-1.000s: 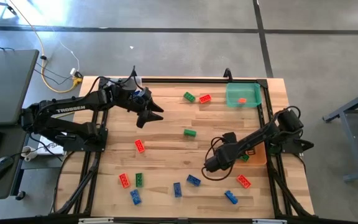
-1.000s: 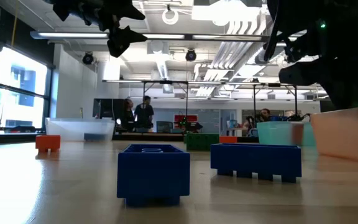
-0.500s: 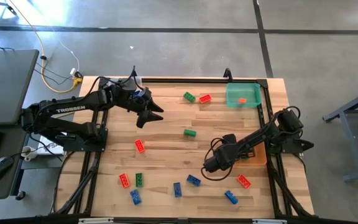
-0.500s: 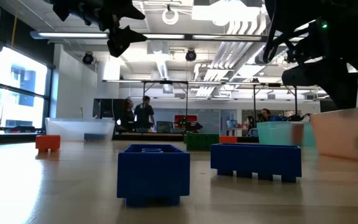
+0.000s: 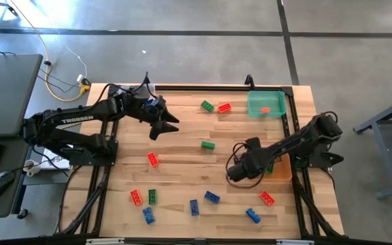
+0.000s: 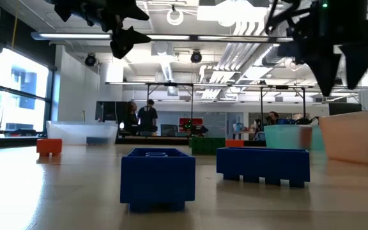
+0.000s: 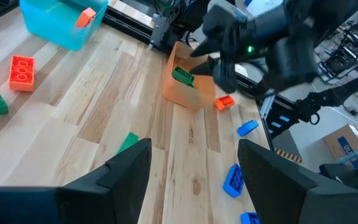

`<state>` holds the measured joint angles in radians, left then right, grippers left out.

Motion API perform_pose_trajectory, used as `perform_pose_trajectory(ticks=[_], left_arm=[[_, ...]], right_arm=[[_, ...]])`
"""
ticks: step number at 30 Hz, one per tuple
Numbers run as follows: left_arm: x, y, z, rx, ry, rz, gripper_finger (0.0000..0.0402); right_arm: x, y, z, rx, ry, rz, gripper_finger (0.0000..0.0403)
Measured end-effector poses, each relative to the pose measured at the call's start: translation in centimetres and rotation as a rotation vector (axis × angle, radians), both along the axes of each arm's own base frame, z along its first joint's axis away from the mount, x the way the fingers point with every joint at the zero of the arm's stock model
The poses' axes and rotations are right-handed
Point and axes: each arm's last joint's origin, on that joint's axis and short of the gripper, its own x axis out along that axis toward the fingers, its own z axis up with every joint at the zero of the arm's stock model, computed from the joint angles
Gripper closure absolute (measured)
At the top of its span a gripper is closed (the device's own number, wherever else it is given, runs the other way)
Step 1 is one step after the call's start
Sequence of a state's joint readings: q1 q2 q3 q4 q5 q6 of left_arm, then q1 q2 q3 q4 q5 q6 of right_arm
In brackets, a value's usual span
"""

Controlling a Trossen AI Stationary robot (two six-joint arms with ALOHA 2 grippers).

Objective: Sort & place blocks by color
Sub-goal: Put the orange game piece into the green bin

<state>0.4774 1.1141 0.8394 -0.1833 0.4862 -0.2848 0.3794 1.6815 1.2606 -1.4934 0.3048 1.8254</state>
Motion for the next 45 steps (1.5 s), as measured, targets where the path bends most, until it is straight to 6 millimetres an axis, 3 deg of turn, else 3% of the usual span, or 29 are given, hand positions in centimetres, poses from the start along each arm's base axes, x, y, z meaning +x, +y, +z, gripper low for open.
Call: perform_pose_trajectory(ticks=[9,16,26,37,45], left_arm=[[0.0,0.0,0.0,-0.002,0.005,0.001,0.0172],[-0.2,0.4,-0.1,0.02,0.024,0.066,0.0172],[-0.8,1.6,-0.5,0.027,0.077,0.212,0.0172],[-1.5,2.7,-0.6,0.016,0.088,0.278,0.0172],[-1.8,3.2,-0.6,0.016,0.092,0.304,0.0172]], right_arm=[[0.2,-4.3,3.5,-0.019,-0.19,0.129,0.0188],[1.5,-8.4,4.9,-0.089,-0.253,0.333,0.0155],[3.9,-16.9,6.0,-0.177,-0.295,0.67,0.0142],[2.4,-25.6,7.0,-0.243,-0.375,1.027,0.0142],[1.2,-29.4,7.6,-0.401,-0.355,1.176,0.0142]])
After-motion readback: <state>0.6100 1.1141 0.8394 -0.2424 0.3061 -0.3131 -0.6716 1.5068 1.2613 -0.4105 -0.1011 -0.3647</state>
